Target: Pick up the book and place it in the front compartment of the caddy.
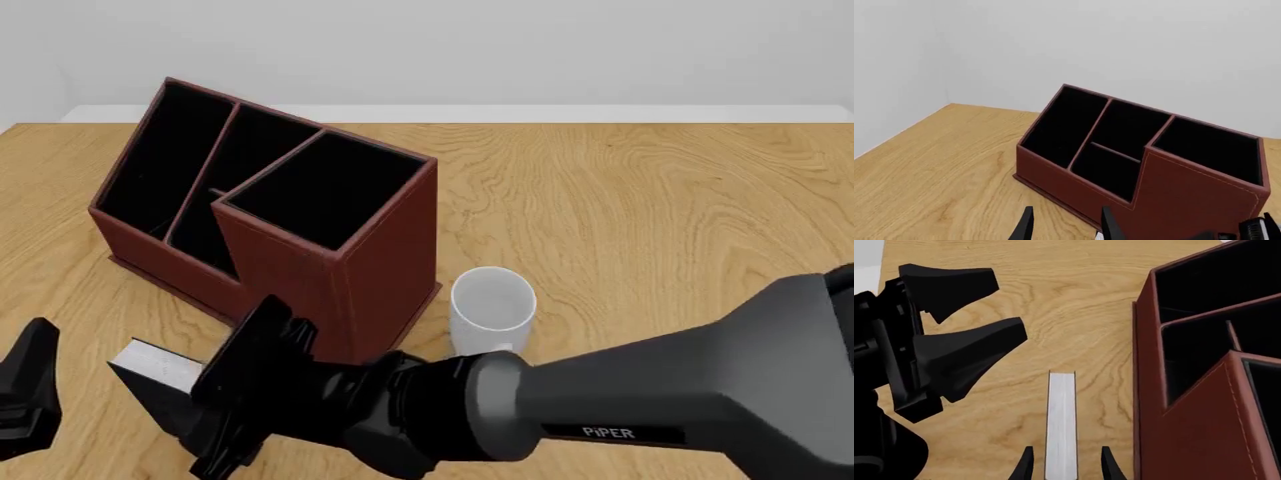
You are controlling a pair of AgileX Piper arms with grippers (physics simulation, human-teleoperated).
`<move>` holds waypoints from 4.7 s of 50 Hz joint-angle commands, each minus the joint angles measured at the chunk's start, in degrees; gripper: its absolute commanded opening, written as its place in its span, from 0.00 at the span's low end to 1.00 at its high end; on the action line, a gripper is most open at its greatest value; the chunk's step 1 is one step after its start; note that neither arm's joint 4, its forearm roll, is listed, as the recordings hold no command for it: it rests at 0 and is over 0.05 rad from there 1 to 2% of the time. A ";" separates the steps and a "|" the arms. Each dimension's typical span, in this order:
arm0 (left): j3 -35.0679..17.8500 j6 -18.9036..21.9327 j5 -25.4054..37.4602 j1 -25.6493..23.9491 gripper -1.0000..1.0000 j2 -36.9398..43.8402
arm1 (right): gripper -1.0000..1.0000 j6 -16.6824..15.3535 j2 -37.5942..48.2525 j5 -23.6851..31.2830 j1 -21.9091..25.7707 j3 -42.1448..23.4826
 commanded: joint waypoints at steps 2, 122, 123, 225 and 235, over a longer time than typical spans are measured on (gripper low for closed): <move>0.28 -0.13 -0.24 0.04 1.00 0.00 | 1.00 -0.06 2.21 0.00 0.61 -0.91; 1.17 -2.96 -0.54 4.00 1.00 0.01 | 0.00 -0.67 -37.70 7.42 1.26 9.85; 1.17 -2.96 -0.52 4.03 1.00 0.01 | 0.00 -0.80 -37.84 7.75 1.15 9.59; 1.17 -3.19 0.70 1.69 1.00 0.04 | 0.00 -10.21 6.46 72.77 -16.07 -96.74; 1.17 -3.39 0.80 1.77 1.00 0.03 | 0.00 -9.44 7.16 72.19 -16.37 -96.74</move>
